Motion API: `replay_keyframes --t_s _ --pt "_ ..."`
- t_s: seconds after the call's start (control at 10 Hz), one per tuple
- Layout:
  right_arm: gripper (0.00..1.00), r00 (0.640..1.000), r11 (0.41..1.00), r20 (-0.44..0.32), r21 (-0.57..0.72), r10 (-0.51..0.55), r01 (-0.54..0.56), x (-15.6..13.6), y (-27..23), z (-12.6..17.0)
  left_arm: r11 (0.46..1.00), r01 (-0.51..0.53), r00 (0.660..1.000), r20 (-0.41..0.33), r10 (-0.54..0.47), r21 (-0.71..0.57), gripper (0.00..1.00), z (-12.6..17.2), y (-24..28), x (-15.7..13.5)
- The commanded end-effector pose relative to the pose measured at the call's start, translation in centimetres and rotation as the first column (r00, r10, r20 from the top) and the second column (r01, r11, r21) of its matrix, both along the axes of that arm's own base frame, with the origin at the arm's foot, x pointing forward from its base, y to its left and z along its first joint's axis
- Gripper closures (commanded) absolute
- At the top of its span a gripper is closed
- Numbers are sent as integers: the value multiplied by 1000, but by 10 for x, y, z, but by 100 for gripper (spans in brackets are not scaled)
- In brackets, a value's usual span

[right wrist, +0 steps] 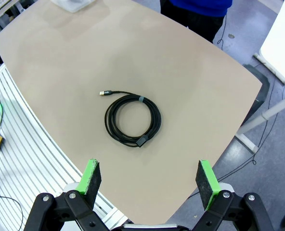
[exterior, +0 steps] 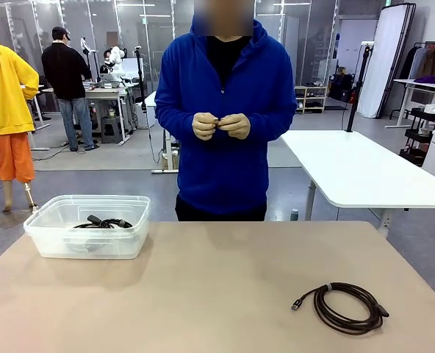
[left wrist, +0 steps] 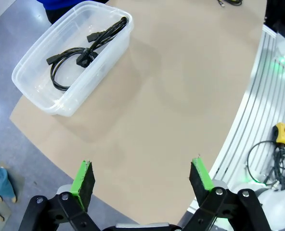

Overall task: Organize and store the cables.
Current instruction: Place the USB Extension Cable into the Organizing box.

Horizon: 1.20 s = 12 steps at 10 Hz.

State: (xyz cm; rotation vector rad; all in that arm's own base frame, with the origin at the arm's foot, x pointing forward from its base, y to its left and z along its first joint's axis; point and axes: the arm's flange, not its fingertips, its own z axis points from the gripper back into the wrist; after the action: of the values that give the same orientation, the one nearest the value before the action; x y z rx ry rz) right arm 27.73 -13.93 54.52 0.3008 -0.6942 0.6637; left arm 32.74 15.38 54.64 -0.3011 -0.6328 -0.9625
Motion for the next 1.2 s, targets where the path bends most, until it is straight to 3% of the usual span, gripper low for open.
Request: replay_keyframes --t_s 0.0,0.7,0.8,0.9,1.1 --pt "0 1000 1000 5 0 16 -16 -2 -1 -1 1000 8 1000 -5 -8 2 0 2 2 0" --pt "0 1000 1000 0 0 0 0 0 0 0 1000 8 1000 -5 -8 2 0 2 2 0" --pt "0 998 994 17 -92 60 -59 -2 10 13 1000 8 1000 -5 -8 2 0 2 2 0" --pt "0 997 981 -17 -176 74 -76 7 20 19 1000 8 1000 -5 -8 2 0 2 2 0" --pt "0 987 960 -55 -233 149 -158 41 42 19 1000 8 1000 -5 -8 2 0 2 2 0"
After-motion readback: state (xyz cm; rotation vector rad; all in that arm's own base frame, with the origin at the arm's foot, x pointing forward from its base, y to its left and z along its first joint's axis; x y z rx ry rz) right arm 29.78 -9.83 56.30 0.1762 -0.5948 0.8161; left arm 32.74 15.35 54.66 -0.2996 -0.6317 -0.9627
